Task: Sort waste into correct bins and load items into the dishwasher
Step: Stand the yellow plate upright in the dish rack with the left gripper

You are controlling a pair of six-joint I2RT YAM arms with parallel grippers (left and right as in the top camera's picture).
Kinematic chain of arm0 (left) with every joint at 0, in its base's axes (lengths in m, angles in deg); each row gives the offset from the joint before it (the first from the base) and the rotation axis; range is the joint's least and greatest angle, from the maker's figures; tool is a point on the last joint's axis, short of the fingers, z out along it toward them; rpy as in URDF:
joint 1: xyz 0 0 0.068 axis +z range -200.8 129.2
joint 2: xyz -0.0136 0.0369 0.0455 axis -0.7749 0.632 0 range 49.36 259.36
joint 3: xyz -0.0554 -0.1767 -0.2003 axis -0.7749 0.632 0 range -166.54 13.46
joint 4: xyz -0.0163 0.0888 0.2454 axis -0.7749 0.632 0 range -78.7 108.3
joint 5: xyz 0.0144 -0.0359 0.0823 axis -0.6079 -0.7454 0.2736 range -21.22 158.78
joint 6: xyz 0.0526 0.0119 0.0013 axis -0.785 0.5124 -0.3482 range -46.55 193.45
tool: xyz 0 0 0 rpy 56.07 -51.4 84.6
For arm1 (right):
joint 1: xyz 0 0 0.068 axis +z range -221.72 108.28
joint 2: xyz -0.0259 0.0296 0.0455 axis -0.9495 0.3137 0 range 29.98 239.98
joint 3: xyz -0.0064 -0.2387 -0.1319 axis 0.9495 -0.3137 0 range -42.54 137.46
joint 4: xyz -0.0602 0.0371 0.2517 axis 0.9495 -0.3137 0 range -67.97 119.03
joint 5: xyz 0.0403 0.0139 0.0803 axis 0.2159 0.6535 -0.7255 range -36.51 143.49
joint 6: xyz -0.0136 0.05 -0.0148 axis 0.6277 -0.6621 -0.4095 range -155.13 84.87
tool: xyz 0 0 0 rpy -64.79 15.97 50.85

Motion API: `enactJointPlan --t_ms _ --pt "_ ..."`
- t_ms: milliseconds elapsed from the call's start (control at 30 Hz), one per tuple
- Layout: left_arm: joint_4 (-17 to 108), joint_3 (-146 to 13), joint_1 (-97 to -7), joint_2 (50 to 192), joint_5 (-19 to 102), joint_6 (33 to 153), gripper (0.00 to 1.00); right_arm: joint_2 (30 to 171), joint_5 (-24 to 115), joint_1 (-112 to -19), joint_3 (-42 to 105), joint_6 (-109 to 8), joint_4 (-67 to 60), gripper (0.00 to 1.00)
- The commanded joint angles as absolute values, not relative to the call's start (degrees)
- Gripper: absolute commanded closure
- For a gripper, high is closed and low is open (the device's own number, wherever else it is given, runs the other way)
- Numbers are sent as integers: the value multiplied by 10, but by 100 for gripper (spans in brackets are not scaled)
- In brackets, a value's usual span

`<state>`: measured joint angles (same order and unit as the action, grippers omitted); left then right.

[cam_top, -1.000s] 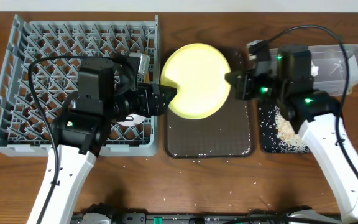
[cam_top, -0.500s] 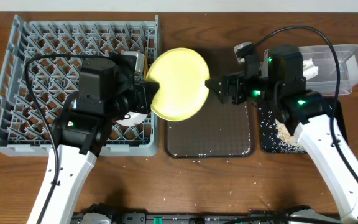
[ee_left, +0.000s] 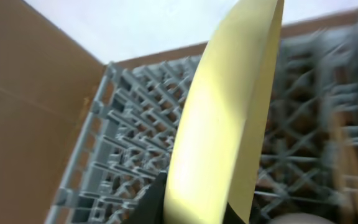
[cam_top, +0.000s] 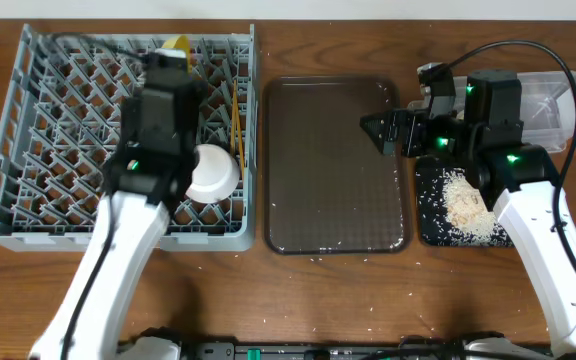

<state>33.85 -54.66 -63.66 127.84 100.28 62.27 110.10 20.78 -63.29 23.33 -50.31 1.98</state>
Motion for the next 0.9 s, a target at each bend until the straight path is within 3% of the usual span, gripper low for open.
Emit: enactJointPlan --t_ms 0,567,700,800,867 --pt "297 -559 -638 1346 1070 570 92 1101 207 -634 238 -497 19 1" --pt "239 -559 -638 1470 1069 635 89 1101 207 -634 238 -497 14 1" --pt "231 -559 -638 1477 1080 635 68 1101 207 -634 238 -496 9 1" --pt "227 -559 -645 1471 1096 635 41 1101 207 -634 238 -496 9 1" --pt "228 -559 -656 1457 1100 635 32 1101 207 -634 238 -497 9 1"
